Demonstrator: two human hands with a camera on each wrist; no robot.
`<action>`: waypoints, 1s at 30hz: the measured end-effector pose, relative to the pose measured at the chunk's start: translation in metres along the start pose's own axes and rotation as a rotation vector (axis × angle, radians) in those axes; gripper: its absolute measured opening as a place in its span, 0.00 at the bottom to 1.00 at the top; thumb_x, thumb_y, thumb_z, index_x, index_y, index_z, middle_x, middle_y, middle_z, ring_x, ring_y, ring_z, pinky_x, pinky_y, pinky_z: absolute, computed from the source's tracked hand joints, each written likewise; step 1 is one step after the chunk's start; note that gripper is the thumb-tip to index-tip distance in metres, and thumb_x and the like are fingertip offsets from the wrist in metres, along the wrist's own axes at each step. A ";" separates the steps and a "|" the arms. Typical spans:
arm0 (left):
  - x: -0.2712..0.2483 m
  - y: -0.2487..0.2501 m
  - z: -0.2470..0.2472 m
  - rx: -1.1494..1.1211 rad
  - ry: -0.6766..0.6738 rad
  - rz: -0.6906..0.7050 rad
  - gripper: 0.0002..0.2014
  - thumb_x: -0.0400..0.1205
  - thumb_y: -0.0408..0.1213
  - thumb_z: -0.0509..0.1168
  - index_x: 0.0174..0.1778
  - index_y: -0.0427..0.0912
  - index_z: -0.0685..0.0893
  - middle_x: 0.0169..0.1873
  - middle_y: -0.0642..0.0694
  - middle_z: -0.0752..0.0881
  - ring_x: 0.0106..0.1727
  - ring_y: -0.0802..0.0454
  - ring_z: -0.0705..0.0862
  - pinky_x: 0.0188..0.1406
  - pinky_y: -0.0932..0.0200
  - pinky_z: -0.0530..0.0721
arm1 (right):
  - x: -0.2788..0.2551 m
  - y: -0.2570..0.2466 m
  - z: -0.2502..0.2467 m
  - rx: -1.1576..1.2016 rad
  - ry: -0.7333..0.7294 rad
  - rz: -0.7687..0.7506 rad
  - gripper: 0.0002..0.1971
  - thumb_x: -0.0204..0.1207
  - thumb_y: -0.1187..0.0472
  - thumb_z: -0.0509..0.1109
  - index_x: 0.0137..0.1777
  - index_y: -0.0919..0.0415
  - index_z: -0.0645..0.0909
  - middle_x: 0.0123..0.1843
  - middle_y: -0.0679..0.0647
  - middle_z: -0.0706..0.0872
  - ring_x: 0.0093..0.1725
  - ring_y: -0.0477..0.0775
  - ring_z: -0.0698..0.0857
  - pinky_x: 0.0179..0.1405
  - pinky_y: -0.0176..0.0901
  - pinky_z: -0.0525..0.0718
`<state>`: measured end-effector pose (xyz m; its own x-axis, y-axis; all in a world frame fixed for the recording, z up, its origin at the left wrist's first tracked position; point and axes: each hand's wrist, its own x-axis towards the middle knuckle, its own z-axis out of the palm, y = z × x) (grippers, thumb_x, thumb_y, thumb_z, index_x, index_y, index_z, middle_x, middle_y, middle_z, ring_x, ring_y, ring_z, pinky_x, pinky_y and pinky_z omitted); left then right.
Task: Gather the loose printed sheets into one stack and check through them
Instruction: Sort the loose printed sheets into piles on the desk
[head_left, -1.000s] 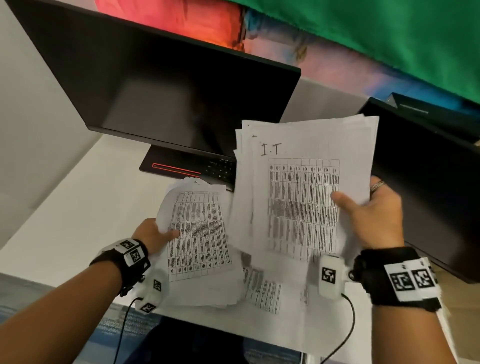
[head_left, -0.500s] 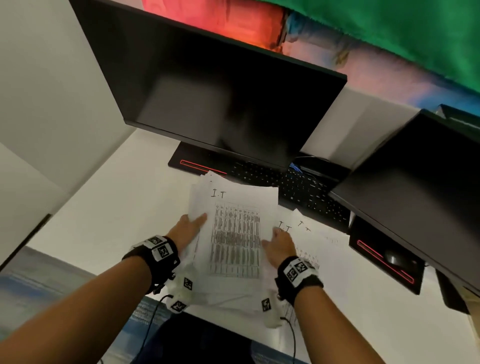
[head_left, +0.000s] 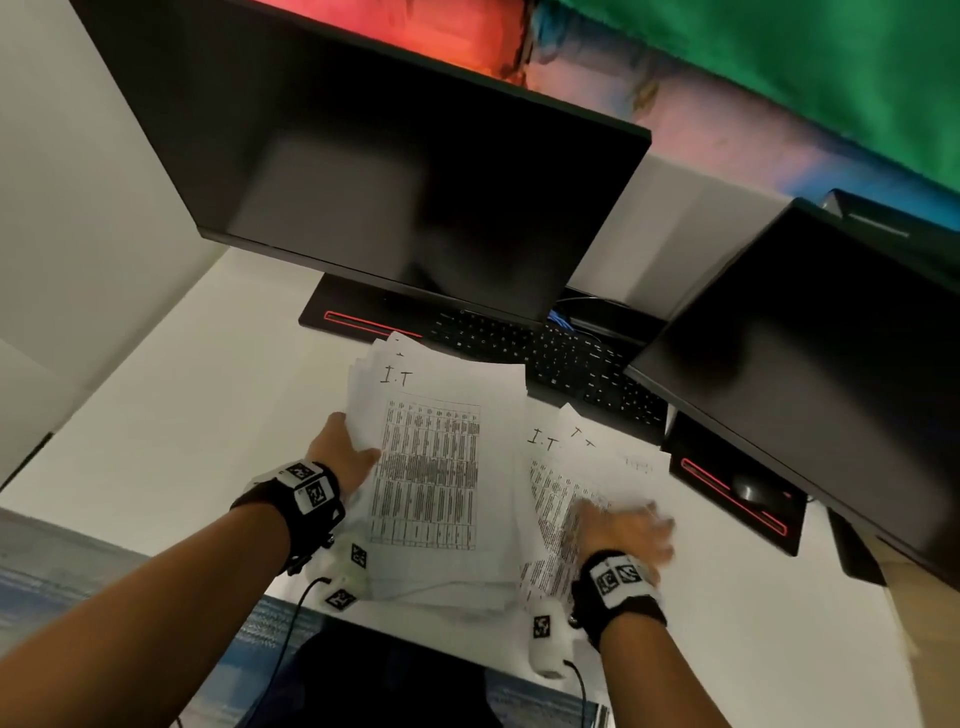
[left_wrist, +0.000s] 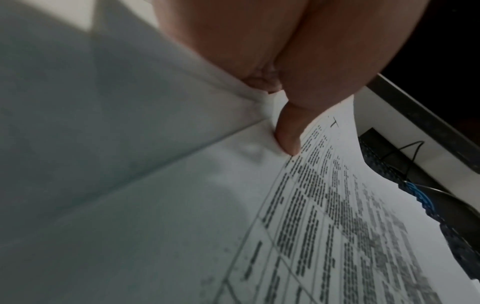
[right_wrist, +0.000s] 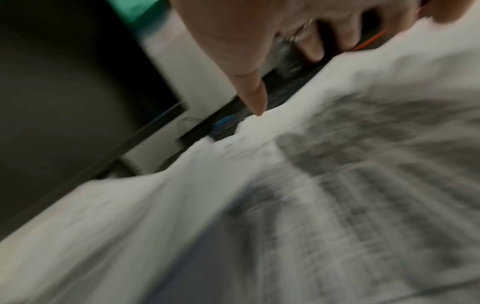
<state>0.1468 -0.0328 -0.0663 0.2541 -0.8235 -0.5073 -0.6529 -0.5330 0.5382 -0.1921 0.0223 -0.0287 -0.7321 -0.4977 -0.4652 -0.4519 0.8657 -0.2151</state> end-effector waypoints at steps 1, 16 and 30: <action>0.002 -0.003 0.000 0.004 0.008 -0.001 0.19 0.76 0.43 0.74 0.54 0.35 0.78 0.43 0.40 0.87 0.41 0.43 0.86 0.29 0.59 0.77 | 0.008 0.015 -0.010 0.020 0.011 0.137 0.55 0.69 0.33 0.74 0.88 0.59 0.51 0.87 0.60 0.54 0.83 0.70 0.59 0.78 0.69 0.66; -0.017 0.013 -0.007 0.003 0.008 -0.044 0.24 0.81 0.37 0.72 0.67 0.30 0.73 0.52 0.37 0.83 0.48 0.42 0.79 0.44 0.52 0.76 | 0.024 0.018 -0.022 0.213 -0.086 0.036 0.56 0.60 0.44 0.87 0.81 0.67 0.62 0.73 0.67 0.79 0.70 0.69 0.82 0.66 0.57 0.84; -0.029 0.018 -0.013 -0.010 -0.005 -0.046 0.25 0.81 0.37 0.72 0.70 0.31 0.71 0.52 0.39 0.81 0.47 0.44 0.78 0.38 0.58 0.74 | -0.005 0.010 -0.028 0.593 -0.212 -0.040 0.34 0.65 0.66 0.86 0.69 0.72 0.74 0.59 0.59 0.84 0.61 0.66 0.86 0.58 0.48 0.83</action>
<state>0.1371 -0.0209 -0.0332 0.2796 -0.7973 -0.5349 -0.6336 -0.5718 0.5211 -0.2074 0.0321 -0.0043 -0.5758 -0.5617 -0.5941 -0.0731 0.7591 -0.6469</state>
